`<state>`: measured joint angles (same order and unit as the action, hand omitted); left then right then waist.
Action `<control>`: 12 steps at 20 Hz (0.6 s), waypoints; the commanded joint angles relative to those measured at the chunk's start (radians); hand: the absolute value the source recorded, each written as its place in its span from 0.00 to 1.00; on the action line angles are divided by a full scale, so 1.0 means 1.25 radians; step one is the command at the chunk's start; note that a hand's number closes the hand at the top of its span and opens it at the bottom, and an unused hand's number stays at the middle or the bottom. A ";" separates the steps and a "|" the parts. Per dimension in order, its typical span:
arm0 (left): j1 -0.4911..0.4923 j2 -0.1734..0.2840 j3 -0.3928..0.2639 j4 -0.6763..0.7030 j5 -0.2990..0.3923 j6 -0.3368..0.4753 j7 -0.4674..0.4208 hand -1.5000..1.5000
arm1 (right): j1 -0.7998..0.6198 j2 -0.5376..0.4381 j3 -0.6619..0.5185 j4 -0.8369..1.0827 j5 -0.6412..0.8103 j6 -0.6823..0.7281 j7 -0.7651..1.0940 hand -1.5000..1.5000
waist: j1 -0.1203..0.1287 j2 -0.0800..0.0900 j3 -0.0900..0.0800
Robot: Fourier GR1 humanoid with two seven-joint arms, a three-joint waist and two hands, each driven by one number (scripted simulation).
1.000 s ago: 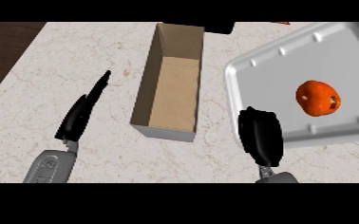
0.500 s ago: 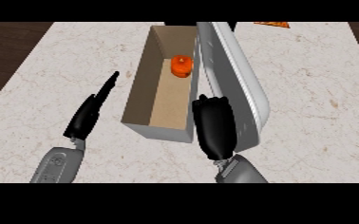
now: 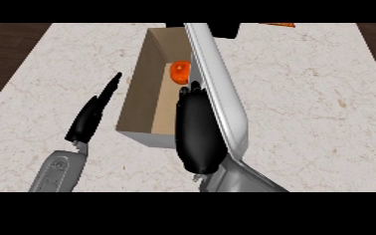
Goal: Pick the squash from the tray and place it in the cardboard box
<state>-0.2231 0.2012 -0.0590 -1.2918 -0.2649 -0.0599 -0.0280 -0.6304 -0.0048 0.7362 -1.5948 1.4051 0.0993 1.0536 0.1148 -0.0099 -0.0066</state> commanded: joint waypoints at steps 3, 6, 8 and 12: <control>0.017 -0.016 -0.007 0.008 -0.015 0.025 -0.006 0.50 | -0.164 0.003 -0.001 -0.012 -0.097 0.123 0.237 1.00 | -0.015 -0.001 0.001; -0.004 0.016 0.025 -0.004 0.010 0.000 -0.001 0.50 | -0.224 0.003 -0.034 0.037 -0.161 0.153 0.252 1.00 | -0.024 0.003 0.002; 0.012 0.002 0.017 -0.014 -0.001 0.018 0.015 0.50 | -0.240 0.003 -0.029 0.077 -0.184 0.131 0.274 1.00 | -0.029 0.005 0.003; -0.004 0.024 0.039 -0.008 0.019 -0.007 0.015 0.50 | -0.281 0.003 -0.055 0.134 -0.241 0.143 0.276 1.00 | -0.046 0.007 0.003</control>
<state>-0.2134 0.2091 -0.0345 -1.2955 -0.2606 -0.0475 -0.0267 -0.9078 -0.0183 0.6932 -1.4939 1.1731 0.1914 1.1867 0.0751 -0.0041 -0.0040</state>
